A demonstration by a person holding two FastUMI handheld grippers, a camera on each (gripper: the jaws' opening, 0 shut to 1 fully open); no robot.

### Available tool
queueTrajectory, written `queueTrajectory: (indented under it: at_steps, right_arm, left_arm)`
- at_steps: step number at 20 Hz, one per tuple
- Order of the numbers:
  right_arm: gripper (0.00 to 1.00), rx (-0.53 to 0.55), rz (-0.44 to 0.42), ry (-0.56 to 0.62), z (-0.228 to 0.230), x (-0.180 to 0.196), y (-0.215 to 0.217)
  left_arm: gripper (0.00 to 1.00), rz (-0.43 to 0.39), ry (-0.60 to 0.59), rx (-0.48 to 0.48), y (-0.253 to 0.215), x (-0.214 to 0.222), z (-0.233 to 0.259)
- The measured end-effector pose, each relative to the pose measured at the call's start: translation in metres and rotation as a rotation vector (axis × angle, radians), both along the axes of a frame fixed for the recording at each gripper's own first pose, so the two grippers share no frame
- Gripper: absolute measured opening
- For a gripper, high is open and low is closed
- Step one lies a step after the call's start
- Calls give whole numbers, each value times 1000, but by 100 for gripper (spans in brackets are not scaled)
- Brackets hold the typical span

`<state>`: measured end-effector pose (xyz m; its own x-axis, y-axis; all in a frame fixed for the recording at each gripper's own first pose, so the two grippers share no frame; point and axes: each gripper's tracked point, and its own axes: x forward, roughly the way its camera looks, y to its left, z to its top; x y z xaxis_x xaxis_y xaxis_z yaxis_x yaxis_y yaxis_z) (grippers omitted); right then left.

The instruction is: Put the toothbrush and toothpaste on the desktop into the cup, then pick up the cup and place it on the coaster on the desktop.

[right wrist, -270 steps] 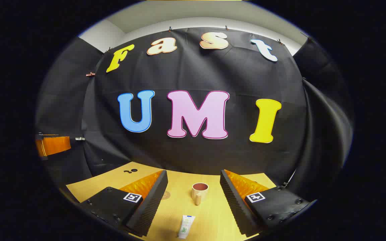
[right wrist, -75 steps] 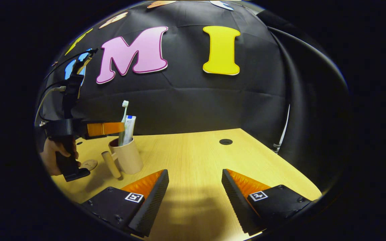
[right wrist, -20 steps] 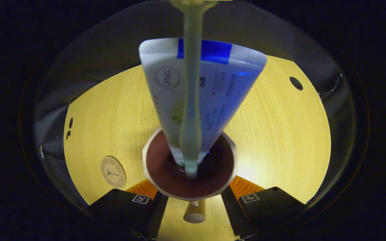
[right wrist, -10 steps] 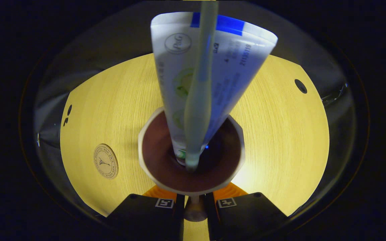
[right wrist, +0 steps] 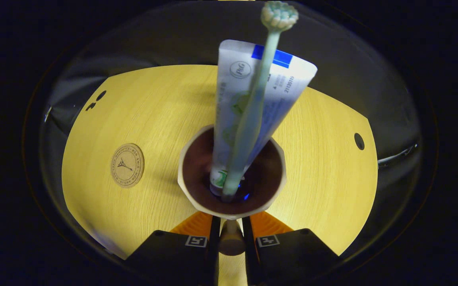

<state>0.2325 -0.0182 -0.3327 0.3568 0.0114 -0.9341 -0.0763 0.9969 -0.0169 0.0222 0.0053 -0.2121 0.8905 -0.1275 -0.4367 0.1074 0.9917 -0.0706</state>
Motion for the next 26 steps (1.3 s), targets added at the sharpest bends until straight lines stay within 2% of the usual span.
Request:
queueTrajectory:
  at_steps: [8, 11, 15, 22, 26]
  right_arm:
    - [30, 16, 62, -67, 27, 6, 25]
    - [30, 49, 94, -82, 40, 8, 52]
    - [30, 66, 179, -104, 50, 9, 99]
    - [30, 54, 300, -85, 37, 3, 160]
    - [30, 50, 315, -66, 36, -3, 161]
  left_arm:
    - [97, 6, 8, 4, 5, -7, -5]
    - [97, 18, 14, -3, 10, -9, -7]
    - [97, 33, 5, -3, 17, -10, -5]
    - [97, 100, 0, -10, 41, -11, -3]
    - [97, 130, 0, -24, 51, -10, -3]
